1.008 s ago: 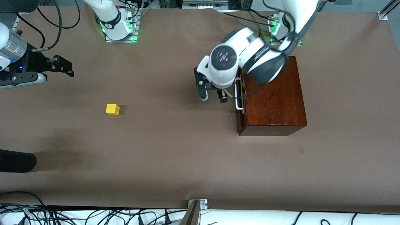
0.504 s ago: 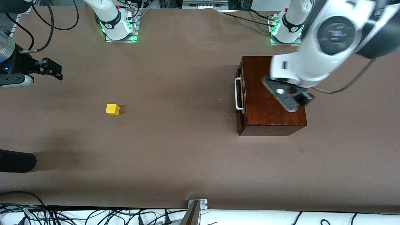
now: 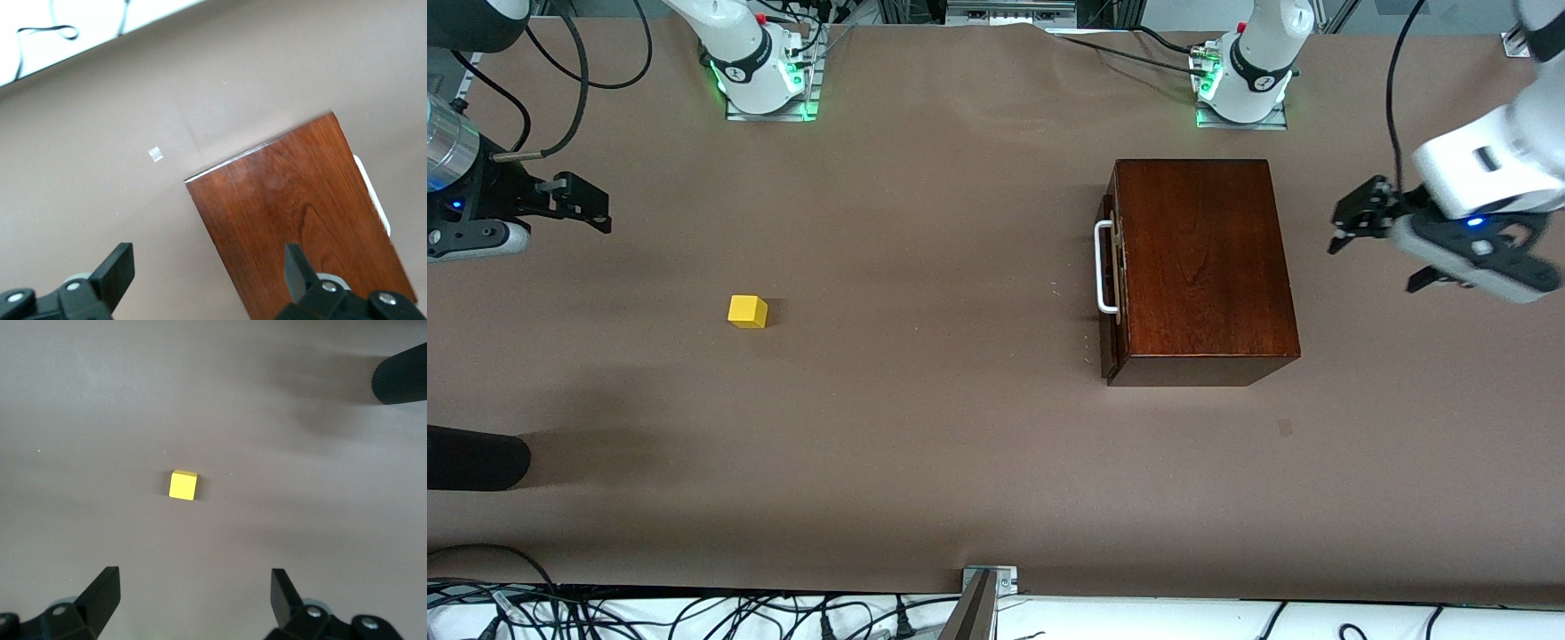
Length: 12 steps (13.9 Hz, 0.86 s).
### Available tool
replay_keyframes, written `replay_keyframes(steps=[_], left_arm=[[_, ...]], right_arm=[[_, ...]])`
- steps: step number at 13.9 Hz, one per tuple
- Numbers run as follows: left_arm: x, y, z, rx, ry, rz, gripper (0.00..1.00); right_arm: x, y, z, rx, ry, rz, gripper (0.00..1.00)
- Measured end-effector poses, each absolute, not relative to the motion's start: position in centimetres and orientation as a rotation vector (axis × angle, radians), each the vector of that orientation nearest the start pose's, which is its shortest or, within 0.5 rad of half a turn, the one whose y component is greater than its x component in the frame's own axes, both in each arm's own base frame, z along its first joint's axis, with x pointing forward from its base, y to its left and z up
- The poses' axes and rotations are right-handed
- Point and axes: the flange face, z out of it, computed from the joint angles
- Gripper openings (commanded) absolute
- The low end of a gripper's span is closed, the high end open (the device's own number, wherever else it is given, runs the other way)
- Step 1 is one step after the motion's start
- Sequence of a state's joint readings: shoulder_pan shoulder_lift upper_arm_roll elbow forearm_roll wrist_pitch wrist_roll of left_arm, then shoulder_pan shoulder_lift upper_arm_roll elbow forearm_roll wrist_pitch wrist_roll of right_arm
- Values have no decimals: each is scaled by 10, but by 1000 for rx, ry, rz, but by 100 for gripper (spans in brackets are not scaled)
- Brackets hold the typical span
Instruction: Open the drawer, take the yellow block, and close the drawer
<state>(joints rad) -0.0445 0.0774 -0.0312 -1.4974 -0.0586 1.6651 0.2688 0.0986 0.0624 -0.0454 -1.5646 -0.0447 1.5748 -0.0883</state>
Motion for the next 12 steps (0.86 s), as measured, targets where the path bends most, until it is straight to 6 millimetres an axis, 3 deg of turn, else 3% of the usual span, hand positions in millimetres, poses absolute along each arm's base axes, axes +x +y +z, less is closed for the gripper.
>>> replay_keyframes(steps=[3, 7, 12], left_arm=[[561, -24, 612, -3147, 338, -129, 100], [538, -37, 591, -3040, 353, 100, 100], [538, -39, 587, -3055, 175, 112, 100]], right_arm=[[572, 27, 595, -3179, -229, 77, 100], [573, 28, 607, -3179, -234, 35, 100], [570, 68, 616, -3168, -345, 5, 100]])
